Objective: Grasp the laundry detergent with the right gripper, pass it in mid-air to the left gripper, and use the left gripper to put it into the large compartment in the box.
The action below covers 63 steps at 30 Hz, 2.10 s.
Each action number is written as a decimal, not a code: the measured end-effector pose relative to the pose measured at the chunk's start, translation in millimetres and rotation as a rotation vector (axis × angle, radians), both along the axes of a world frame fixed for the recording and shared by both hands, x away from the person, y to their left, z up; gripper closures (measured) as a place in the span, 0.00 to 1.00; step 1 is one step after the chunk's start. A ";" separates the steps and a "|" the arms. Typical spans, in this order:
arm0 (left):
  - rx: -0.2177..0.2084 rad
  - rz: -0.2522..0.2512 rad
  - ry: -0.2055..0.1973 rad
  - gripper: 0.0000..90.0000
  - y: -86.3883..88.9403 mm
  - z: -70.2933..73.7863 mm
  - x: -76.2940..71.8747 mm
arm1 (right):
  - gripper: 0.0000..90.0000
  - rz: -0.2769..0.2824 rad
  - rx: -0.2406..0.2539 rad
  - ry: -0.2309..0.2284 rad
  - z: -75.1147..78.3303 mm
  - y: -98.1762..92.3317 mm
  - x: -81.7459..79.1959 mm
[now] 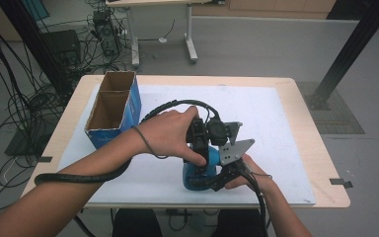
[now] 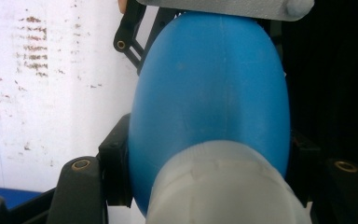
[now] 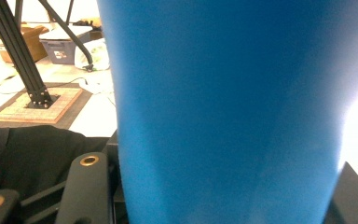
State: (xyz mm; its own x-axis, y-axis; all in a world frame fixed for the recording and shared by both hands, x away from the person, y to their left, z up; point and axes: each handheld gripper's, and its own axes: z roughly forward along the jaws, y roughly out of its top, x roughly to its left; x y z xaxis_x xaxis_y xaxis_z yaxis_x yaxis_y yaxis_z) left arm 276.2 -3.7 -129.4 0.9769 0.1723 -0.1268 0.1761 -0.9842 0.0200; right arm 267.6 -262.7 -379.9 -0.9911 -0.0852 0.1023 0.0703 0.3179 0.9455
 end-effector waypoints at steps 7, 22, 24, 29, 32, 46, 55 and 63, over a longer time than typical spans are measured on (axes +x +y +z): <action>0.004 0.000 0.005 0.41 -0.4 -1.2 1.2 | 0.47 0.002 -0.004 0.004 -0.1 0.5 0.3; 0.002 0.006 0.007 0.41 1.5 -2.4 2.7 | 0.47 0.006 -0.009 0.006 -0.5 2.0 2.3; 0.003 0.004 0.006 0.41 1.6 -2.0 2.5 | 0.47 0.005 -0.008 0.006 -0.3 2.1 2.0; 0.000 0.008 0.005 0.41 2.2 -0.9 2.3 | 0.47 0.005 -0.008 0.006 0.7 2.3 2.2; -0.002 0.008 0.001 0.41 2.7 -0.9 1.5 | 0.47 0.005 -0.004 0.001 0.3 2.4 2.5; 0.003 0.006 0.002 0.41 2.0 -0.2 1.0 | 0.47 0.005 -0.004 -0.005 0.9 2.4 1.9; -0.002 0.011 -0.003 0.41 3.4 0.4 -0.6 | 0.47 0.005 -0.004 -0.003 1.2 2.9 1.5; -0.003 0.015 -0.003 0.41 4.3 0.0 -0.5 | 0.47 0.004 -0.003 -0.009 1.1 3.6 1.3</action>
